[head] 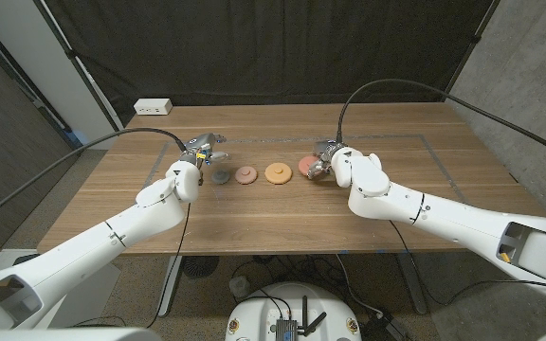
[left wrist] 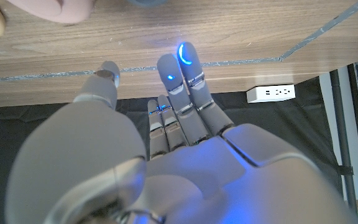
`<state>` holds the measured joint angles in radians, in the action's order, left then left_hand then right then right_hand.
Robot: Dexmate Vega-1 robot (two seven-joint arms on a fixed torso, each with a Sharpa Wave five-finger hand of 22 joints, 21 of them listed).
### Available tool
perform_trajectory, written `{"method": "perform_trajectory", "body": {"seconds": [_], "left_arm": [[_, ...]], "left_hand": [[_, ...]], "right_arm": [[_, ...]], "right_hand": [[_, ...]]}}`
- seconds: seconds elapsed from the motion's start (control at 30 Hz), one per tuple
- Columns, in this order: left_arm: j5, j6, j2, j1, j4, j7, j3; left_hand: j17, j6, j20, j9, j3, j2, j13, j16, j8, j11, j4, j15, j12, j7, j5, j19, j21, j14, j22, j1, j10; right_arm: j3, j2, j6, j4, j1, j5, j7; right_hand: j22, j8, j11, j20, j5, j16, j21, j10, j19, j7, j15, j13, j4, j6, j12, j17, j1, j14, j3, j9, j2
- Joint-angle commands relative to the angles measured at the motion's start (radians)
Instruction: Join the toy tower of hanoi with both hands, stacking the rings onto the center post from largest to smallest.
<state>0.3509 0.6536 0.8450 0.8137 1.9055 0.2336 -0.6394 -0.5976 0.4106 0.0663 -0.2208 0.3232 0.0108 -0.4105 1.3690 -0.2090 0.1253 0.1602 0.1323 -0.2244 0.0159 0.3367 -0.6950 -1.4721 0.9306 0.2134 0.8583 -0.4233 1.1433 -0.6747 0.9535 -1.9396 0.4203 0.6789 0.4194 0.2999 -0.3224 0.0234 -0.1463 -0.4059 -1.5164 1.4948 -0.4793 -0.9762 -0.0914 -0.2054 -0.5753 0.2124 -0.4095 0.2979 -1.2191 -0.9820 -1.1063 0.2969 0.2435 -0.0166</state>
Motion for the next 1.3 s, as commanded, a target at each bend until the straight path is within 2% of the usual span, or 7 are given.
{"method": "perform_trajectory", "body": {"seconds": [0.03,0.2,0.43,0.77,1.3], "left_arm": [[0.001,-0.002,0.002,-0.001,-0.002,-0.005,-0.001],[-0.029,-0.046,0.000,0.015,-0.017,0.013,0.018],[-0.014,-0.039,0.004,0.018,-0.017,0.025,0.017],[-0.006,-0.045,0.022,0.036,-0.011,0.045,0.032],[-0.031,-0.119,0.043,0.082,-0.030,0.092,0.081]], "left_hand": [[-0.001,0.010,0.137,-0.006,0.006,-0.001,-0.005,0.009,0.000,0.004,0.002,0.086,0.006,0.003,0.005,0.005,-0.007,0.002,-0.001,-0.007,-0.008],[0.001,0.012,0.138,-0.006,0.007,-0.002,-0.006,0.008,0.000,0.005,0.002,0.086,0.005,0.004,0.005,0.005,-0.011,0.000,-0.002,-0.007,-0.010],[0.001,0.015,0.139,-0.006,0.009,-0.003,-0.006,0.009,-0.001,0.006,0.004,0.086,0.004,0.002,0.005,0.006,-0.013,0.003,-0.004,-0.005,-0.014],[0.002,0.023,0.139,-0.006,0.011,-0.003,-0.008,0.011,-0.003,0.006,0.004,0.086,0.001,0.005,0.006,0.004,-0.017,0.006,-0.007,-0.003,-0.023],[0.006,0.039,0.139,-0.006,0.015,-0.004,-0.012,0.014,-0.007,0.013,0.005,0.086,-0.003,0.009,0.006,0.001,-0.024,0.014,-0.010,0.002,-0.036]], "right_arm": [[-0.027,-0.012,-0.003,-0.035,-0.005,-0.012,0.054],[-0.044,-0.016,-0.015,-0.042,-0.005,-0.046,0.069],[-0.039,-0.020,-0.060,-0.046,-0.011,-0.035,0.060],[-0.032,0.000,-0.089,-0.036,-0.028,-0.016,0.092],[-0.028,0.050,-0.148,0.012,-0.044,0.010,0.119]], "right_hand": [[-0.002,-0.007,-0.170,-0.074,-0.008,-0.001,0.009,-0.180,-0.010,0.155,-0.013,-0.077,-0.053,-0.170,0.004,-0.004,-0.023,-0.012,0.063,0.002,-0.067],[0.000,-0.003,-0.149,-0.076,-0.014,0.013,0.020,-0.183,-0.032,0.140,-0.015,-0.083,-0.046,-0.169,-0.001,0.006,-0.035,-0.006,0.081,0.001,-0.074],[0.002,0.000,-0.148,-0.075,-0.017,0.014,0.025,-0.183,-0.044,0.138,-0.015,-0.089,-0.043,-0.169,-0.005,0.003,-0.042,-0.012,0.090,0.000,-0.071],[-0.008,0.004,-0.150,-0.076,-0.020,0.023,0.021,-0.185,-0.046,0.139,-0.015,-0.095,-0.043,-0.169,-0.012,0.007,-0.046,-0.013,0.101,0.000,-0.065],[-0.014,0.011,-0.148,-0.076,-0.020,0.034,0.021,-0.189,-0.054,0.138,-0.015,-0.104,-0.046,-0.171,-0.023,0.006,-0.047,-0.020,0.116,0.000,-0.058]]}}
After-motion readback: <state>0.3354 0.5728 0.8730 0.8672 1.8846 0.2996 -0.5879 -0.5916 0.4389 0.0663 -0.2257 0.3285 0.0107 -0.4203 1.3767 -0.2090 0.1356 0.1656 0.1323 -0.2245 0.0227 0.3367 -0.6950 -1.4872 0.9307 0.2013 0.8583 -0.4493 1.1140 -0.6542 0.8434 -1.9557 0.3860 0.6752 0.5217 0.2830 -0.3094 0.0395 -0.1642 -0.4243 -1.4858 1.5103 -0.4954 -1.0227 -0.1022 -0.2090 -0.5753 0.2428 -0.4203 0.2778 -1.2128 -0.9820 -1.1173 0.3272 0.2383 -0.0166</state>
